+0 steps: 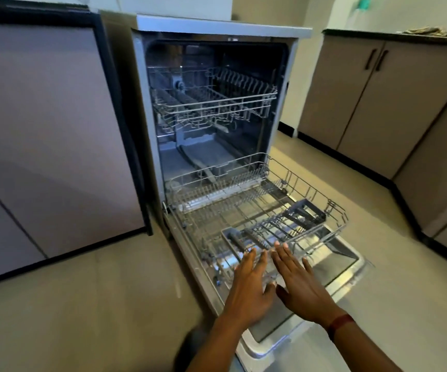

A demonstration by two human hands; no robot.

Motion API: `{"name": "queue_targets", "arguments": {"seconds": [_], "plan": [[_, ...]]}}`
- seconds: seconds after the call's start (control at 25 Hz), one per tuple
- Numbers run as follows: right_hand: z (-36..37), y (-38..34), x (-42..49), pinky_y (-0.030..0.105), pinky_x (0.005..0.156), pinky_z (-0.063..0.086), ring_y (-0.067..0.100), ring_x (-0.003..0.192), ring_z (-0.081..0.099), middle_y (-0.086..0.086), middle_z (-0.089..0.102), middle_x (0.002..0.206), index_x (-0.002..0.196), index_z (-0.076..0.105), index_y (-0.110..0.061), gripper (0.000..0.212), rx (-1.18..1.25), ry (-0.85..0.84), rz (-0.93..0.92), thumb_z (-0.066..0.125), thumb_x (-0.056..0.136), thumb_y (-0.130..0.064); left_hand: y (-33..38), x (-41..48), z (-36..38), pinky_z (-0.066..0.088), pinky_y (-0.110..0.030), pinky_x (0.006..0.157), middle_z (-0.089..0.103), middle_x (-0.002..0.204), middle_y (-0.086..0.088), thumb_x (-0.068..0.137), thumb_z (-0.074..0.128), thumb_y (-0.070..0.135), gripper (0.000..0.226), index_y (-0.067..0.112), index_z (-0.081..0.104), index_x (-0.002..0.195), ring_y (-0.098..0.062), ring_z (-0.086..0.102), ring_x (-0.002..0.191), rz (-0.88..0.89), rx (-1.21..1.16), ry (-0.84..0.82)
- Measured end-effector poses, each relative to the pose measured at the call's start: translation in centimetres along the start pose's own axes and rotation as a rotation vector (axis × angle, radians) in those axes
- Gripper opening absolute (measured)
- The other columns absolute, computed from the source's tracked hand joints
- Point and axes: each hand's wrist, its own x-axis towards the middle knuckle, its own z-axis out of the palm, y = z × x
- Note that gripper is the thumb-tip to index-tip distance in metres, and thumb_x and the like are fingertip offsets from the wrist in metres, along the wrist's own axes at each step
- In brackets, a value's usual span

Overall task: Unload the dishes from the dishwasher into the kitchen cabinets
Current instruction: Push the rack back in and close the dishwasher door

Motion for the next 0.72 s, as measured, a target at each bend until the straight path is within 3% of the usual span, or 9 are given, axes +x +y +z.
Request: {"name": "queue_targets", "arguments": {"seconds": [0.16, 0.28, 0.4, 0.52, 0.6, 0.72], "plan": [[-0.8, 4.9, 0.0, 0.048, 0.119, 0.005, 0.019, 0.142, -0.025, -0.001, -0.031, 0.152, 0.150, -0.019, -0.018, 0.083, -0.036, -0.064, 0.093, 0.041, 0.099, -0.044, 0.5, 0.6, 1.6, -0.008, -0.032, 0.115, -0.007, 0.162, 0.000, 0.098, 0.046, 0.034, 0.070, 0.028, 0.004, 0.154, -0.018, -0.011, 0.148, 0.000, 0.127, -0.098], [-1.3, 8.1, 1.8, 0.052, 0.117, 0.012, 0.019, 0.146, -0.019, -0.003, -0.029, 0.152, 0.152, -0.015, -0.020, 0.087, -0.018, -0.106, 0.164, 0.046, 0.096, -0.045, 1.1, 0.9, 3.2, -0.009, -0.044, 0.117, -0.013, 0.161, -0.005, 0.097, 0.043, 0.042, 0.076, 0.023, -0.004, 0.154, -0.024, -0.016, 0.147, -0.057, 0.197, -0.172], [-0.7, 9.4, 3.0, 0.058, 0.115, 0.010, 0.021, 0.146, -0.019, -0.003, -0.032, 0.152, 0.149, -0.023, -0.026, 0.097, 0.015, -0.188, 0.178, 0.055, 0.092, -0.038, 1.3, 0.8, 5.1, -0.014, -0.051, 0.113, -0.028, 0.156, -0.010, 0.094, 0.046, 0.048, 0.089, 0.016, -0.015, 0.151, -0.029, -0.029, 0.141, -0.128, 0.342, -0.292], [0.6, 9.2, 3.4, 0.059, 0.115, 0.004, 0.021, 0.139, -0.027, -0.003, -0.039, 0.150, 0.143, -0.032, -0.031, 0.102, 0.076, -0.196, 0.209, 0.056, 0.091, -0.023, -0.3, 0.5, 5.7, -0.023, -0.046, 0.110, -0.040, 0.143, -0.010, 0.092, 0.050, 0.048, 0.098, 0.007, -0.019, 0.148, -0.030, -0.036, 0.135, -0.174, 0.429, -0.281], [1.1, 9.2, 3.6, 0.059, 0.115, 0.002, 0.023, 0.139, -0.028, -0.004, -0.042, 0.148, 0.142, -0.033, -0.032, 0.102, 0.105, -0.186, 0.225, 0.054, 0.090, -0.015, -1.3, 0.2, 6.1, -0.033, -0.038, 0.103, -0.042, 0.143, -0.009, 0.091, 0.052, 0.046, 0.101, 0.005, -0.022, 0.146, -0.031, -0.034, 0.139, -0.187, 0.447, -0.245], [1.6, 9.2, 4.3, 0.056, 0.115, -0.002, 0.025, 0.141, -0.029, -0.005, -0.044, 0.147, 0.139, -0.036, -0.034, 0.103, 0.138, -0.163, 0.239, 0.050, 0.089, -0.008, -1.7, 0.9, 6.6, -0.037, -0.038, 0.093, -0.042, 0.144, -0.009, 0.089, 0.054, 0.043, 0.104, 0.002, -0.028, 0.137, -0.031, -0.036, 0.138, -0.215, 0.472, -0.205]]}}
